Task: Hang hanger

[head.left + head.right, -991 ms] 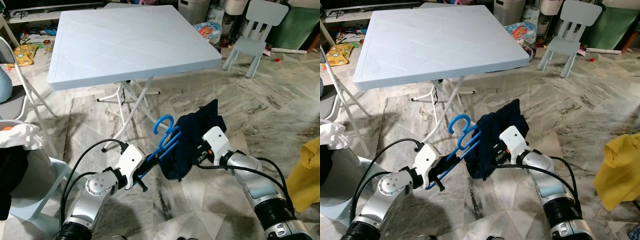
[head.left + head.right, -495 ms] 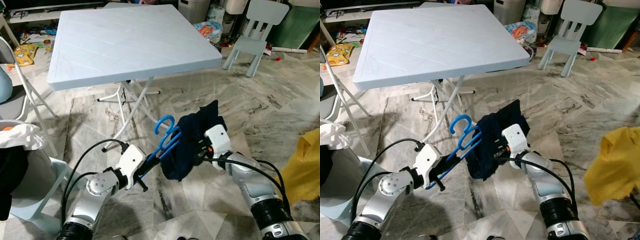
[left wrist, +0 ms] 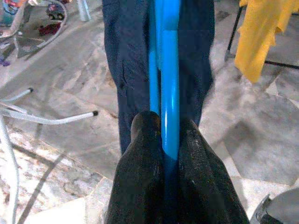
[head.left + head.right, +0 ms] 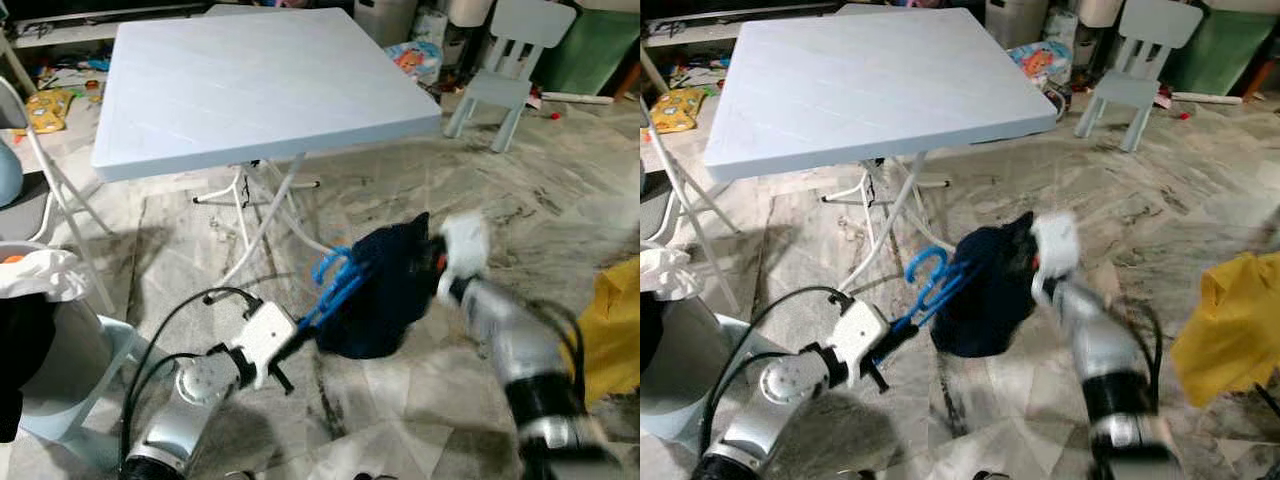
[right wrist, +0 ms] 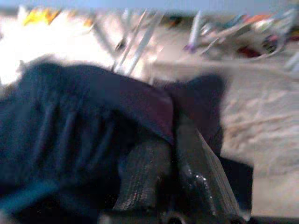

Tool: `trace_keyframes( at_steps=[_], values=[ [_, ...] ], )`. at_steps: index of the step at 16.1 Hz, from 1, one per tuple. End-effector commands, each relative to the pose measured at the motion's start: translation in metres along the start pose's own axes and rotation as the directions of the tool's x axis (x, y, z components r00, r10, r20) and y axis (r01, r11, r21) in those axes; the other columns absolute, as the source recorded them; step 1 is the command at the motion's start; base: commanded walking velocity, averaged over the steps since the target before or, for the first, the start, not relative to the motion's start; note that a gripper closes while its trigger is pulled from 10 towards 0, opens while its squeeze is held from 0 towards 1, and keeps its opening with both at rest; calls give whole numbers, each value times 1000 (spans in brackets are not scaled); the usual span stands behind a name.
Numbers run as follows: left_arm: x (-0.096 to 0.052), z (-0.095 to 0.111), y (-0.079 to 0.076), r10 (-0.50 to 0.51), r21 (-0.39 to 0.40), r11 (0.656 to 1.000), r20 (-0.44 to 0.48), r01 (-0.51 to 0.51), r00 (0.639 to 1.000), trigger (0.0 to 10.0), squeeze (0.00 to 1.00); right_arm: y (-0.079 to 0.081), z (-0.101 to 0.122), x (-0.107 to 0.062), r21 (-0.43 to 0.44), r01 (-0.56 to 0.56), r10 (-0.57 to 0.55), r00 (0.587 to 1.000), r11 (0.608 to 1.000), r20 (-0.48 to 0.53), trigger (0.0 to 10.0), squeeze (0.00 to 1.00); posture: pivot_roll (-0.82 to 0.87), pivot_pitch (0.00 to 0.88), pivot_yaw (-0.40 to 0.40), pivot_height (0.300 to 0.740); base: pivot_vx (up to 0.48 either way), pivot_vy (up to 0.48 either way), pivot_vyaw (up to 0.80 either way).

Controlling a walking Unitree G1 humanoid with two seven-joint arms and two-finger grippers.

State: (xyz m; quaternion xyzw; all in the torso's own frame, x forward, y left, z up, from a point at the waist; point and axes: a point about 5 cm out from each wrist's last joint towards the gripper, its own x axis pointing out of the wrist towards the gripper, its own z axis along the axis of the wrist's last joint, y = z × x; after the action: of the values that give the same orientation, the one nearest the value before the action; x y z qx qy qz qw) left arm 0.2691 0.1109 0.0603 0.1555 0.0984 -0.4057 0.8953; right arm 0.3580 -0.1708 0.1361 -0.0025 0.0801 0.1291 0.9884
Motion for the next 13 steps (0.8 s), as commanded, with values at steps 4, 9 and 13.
trace_keyframes(
  at_steps=[4,9,13],
  values=[
    [3,7,-10,-25,36,999,32,23,999,0,0,-35,31,4,215,274,-295,953,938,74,0,0,11,121,-55,740,0,0,0],
    [-1,8,-16,-66,42,997,46,64,997,0,0,-48,27,3,239,398,-415,910,886,23,0,0,13,109,-62,740,0,0,0],
    [-19,13,-17,-59,-71,995,133,69,989,0,0,-64,-8,-6,191,569,-550,822,800,-148,0,0,28,106,-67,740,0,0,0]
  ],
)
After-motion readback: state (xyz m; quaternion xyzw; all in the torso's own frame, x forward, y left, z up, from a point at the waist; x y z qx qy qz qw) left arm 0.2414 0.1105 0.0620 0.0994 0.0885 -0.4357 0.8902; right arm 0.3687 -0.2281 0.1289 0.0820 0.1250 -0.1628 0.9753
